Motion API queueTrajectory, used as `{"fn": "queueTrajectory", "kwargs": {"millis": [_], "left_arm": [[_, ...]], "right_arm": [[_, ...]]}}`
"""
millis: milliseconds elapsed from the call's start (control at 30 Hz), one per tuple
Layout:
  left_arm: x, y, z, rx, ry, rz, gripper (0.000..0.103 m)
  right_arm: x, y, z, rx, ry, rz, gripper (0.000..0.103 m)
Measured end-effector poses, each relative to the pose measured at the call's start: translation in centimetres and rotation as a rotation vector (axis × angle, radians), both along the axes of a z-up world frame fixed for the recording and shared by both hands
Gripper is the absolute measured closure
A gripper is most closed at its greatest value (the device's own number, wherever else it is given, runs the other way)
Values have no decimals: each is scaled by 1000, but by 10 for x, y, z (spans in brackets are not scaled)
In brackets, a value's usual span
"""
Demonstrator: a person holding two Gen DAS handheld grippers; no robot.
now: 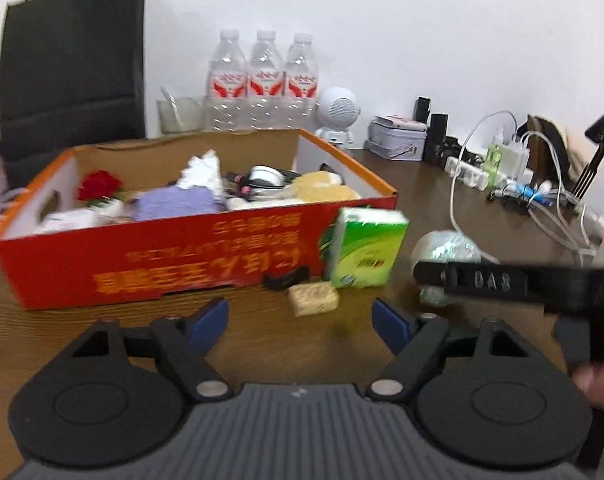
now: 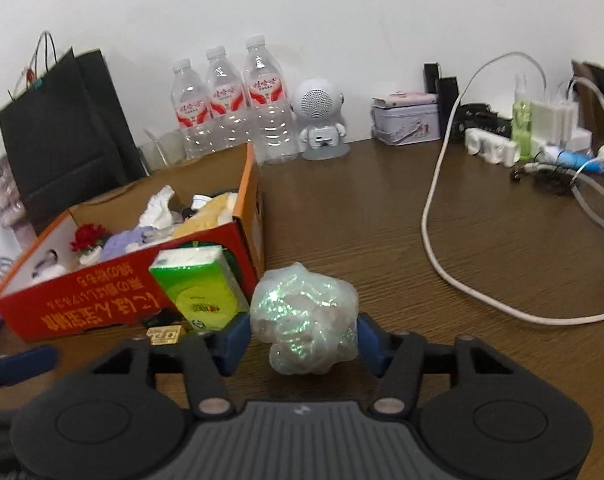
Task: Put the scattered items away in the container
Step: 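Grasp the glittery ball with the right tool while the left tool grasps the yellow soap bar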
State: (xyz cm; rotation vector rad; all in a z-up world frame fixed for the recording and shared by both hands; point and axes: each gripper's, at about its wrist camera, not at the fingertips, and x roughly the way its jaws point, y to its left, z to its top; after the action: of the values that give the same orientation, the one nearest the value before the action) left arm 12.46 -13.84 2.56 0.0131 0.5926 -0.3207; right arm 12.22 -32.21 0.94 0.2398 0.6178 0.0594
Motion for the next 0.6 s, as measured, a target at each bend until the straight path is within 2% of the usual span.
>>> {"fn": "queueTrajectory", "kwargs": {"millis": [67, 133, 300, 333, 367, 533, 600], "left_arm": [[13, -8, -4, 10, 14, 14, 31], [23, -14, -7, 17, 27, 15, 47], [33, -20, -15, 39, 48, -11, 53], [34, -20, -16, 45, 57, -10, 62], [35, -21, -18, 50, 68, -12, 68], [26, -25, -19, 106, 37, -26, 70], [11, -23, -15, 160, 29, -14, 70]], "right_arm": [[1, -2, -4, 20, -11, 7, 57], [-4, -4, -5, 29, -35, 7, 59], [-8, -4, -4, 42, -57, 12, 59], [-8, -3, -3, 38, -54, 13, 59], [-7, -4, -3, 41, -54, 14, 59], [-11, -2, 3, 56, -80, 30, 59], [-11, -2, 2, 63, -72, 38, 60]]}}
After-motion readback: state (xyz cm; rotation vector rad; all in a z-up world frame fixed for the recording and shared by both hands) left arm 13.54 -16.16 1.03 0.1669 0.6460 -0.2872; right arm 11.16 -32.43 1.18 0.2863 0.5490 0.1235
